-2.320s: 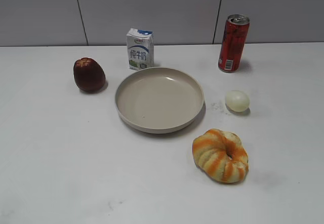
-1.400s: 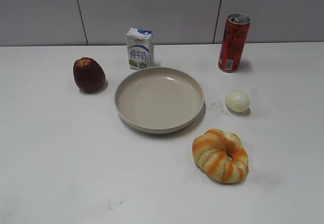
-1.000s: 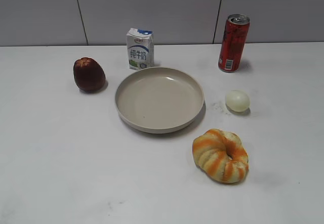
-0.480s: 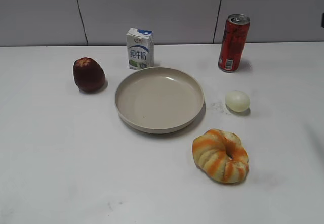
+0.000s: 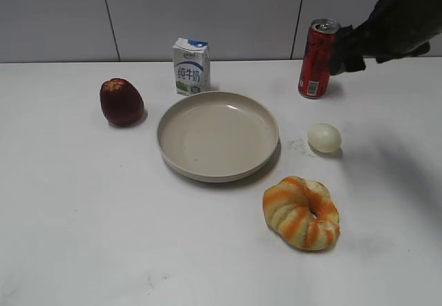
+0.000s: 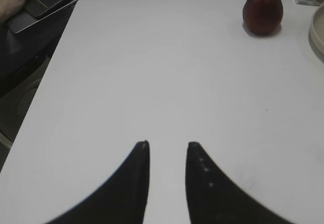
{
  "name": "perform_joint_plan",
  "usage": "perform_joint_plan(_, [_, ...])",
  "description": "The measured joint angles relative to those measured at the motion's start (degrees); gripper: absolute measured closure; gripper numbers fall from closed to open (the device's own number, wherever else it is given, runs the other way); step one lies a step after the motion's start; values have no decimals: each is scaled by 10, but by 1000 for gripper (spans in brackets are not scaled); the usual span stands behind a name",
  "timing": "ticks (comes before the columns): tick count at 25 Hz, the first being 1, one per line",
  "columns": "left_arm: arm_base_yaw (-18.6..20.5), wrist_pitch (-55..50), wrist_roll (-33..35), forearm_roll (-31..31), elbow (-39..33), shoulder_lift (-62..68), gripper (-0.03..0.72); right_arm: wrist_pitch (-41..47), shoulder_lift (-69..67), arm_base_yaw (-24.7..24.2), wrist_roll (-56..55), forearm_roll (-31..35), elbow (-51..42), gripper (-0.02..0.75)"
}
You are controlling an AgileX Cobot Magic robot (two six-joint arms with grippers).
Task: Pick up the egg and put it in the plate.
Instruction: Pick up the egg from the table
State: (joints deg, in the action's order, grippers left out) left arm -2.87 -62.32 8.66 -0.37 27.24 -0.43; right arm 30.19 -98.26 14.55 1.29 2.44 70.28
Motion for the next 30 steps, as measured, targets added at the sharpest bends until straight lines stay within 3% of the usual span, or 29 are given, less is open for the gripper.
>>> perform_joint_plan(13, [0, 0, 0, 0, 0, 0, 499, -1, -207, 1, 11, 41, 42, 126])
perform_joint_plan(16, [0, 0, 0, 0, 0, 0, 499, -3, -222, 1, 12, 41, 51, 167])
perform_joint_plan(21, [0, 0, 0, 0, 0, 0, 499, -2, -227, 1, 12, 46, 56, 296])
perform_joint_plan(26, [0, 0, 0, 0, 0, 0, 499, 50, -228, 1, 12, 59, 92, 296])
perform_joint_plan(30, [0, 0, 0, 0, 0, 0, 499, 135, -228, 3, 12, 103, 174, 296])
